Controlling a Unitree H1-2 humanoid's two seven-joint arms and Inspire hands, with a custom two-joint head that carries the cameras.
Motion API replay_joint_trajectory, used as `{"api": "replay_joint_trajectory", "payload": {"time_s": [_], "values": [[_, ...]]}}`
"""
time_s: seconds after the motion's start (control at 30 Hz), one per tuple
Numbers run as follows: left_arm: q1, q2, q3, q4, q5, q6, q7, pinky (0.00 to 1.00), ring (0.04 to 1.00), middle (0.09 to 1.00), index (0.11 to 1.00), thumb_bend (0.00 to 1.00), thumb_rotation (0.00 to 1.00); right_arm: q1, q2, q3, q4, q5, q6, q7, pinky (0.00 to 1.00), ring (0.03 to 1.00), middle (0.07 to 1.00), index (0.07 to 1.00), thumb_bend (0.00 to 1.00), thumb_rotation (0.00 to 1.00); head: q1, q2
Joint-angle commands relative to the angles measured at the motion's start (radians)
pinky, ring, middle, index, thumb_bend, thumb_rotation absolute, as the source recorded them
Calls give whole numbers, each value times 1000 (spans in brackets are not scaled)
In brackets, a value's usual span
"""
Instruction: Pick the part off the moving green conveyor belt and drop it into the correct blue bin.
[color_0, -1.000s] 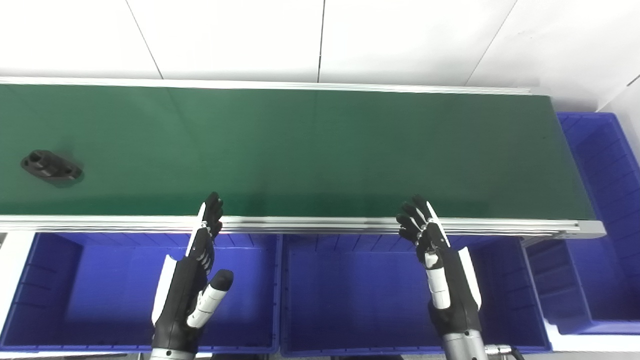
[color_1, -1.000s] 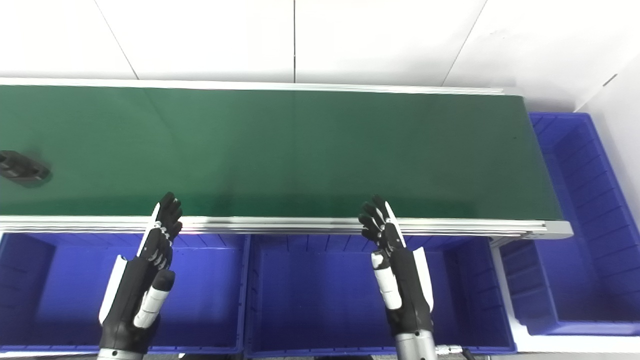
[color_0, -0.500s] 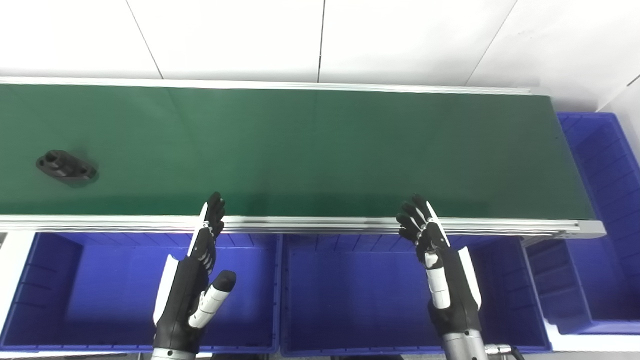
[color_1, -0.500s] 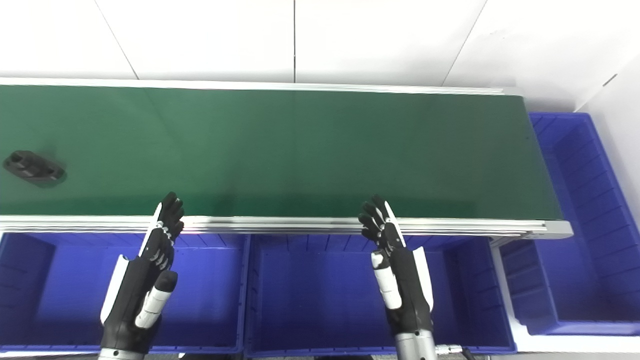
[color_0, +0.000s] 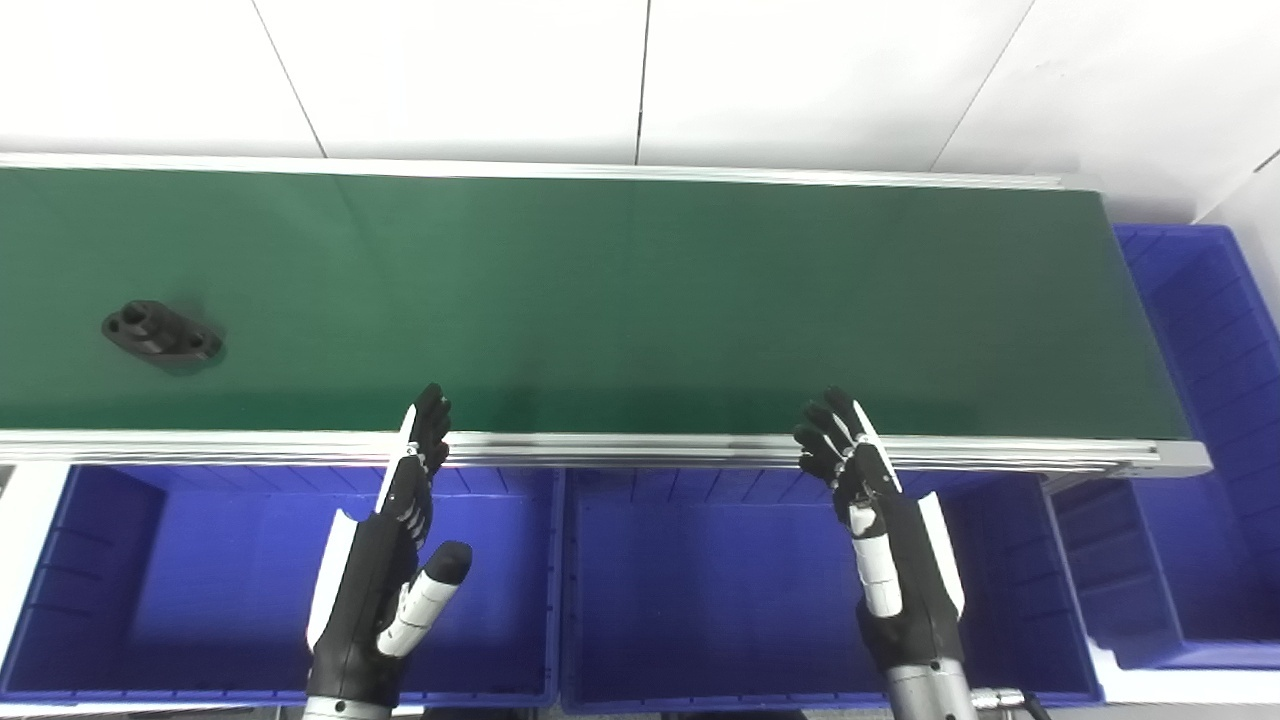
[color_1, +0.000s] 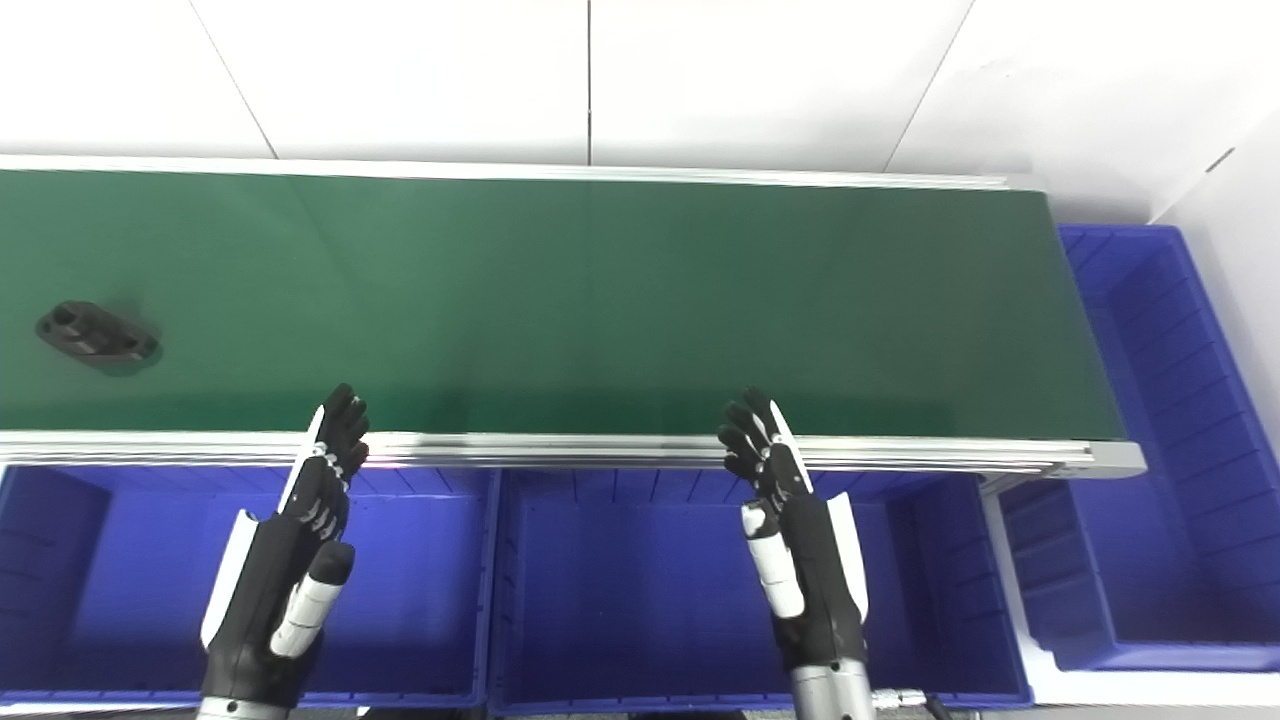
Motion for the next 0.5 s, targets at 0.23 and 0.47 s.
{"api": "replay_joint_trajectory", "payload": {"time_s": [0.23,0.47], "values": [[10,7,-2,-30,-7,-25,0,1000,1000,1000,1000,750,902,7,1,6,-37,1,7,7,867,886,913,961,909,989,0,-1],[9,9,-2,-25,-8,-32,-1,1000,1000,1000,1000,749,903,7,0,7,-37,1,5,7,869,887,914,960,902,987,-1,-1]]}}
